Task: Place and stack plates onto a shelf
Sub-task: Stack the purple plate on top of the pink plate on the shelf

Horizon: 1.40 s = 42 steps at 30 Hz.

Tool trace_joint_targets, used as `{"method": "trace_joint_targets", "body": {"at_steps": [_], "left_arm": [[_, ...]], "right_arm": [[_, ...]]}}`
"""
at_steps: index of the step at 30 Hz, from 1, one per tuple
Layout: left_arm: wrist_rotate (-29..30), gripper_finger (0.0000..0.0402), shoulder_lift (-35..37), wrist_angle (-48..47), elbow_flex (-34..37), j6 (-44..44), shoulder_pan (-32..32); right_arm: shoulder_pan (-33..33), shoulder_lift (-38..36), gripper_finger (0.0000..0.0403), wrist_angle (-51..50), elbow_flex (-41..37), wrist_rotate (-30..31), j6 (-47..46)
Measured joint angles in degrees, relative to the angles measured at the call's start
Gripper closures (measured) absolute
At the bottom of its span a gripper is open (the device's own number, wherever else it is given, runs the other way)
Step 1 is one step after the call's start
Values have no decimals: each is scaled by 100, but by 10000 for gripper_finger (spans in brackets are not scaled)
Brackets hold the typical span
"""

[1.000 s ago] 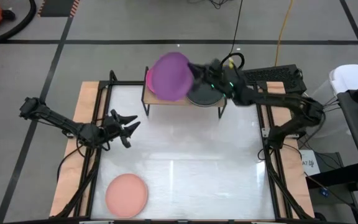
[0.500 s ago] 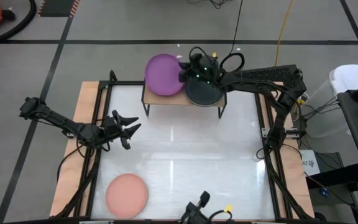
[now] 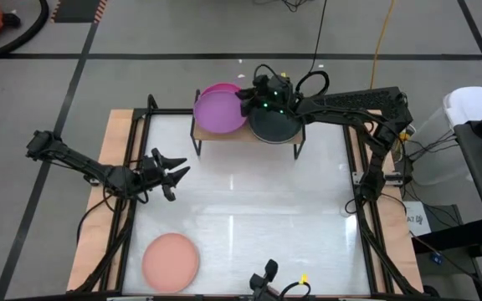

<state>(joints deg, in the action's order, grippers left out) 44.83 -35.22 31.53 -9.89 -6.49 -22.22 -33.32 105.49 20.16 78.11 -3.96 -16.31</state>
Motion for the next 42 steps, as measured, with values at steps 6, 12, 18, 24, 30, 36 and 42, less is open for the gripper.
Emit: {"method": "trace_joint_targets", "body": {"at_steps": [6,12,18,24,30,36,42], "left_arm": [[-178,236,0,-14,0,-71,-4],[-337,236,-22,-127,0,-381,-11],[-388,236,-257,-71,0,-593,5],[-386,236,-636,484,0,-588,7],[-385,236,-823,654,0,-496,34],[-375,236,-824,673,-1,-273,176],[-373,236,-824,671,0,-224,234]], "right_arm": [[0,-531,271,-79,0,-993,-55],[295,-1369,268,-322,0,-1280,492],[1002,-1667,281,-790,-138,-2049,1666],[1391,-1234,294,-1348,-321,-1548,2430],[1424,-552,318,-1191,-330,-1398,2422],[1359,-208,343,-1111,-330,-813,2428],[1270,-259,355,-947,-330,-27,2293]]}}
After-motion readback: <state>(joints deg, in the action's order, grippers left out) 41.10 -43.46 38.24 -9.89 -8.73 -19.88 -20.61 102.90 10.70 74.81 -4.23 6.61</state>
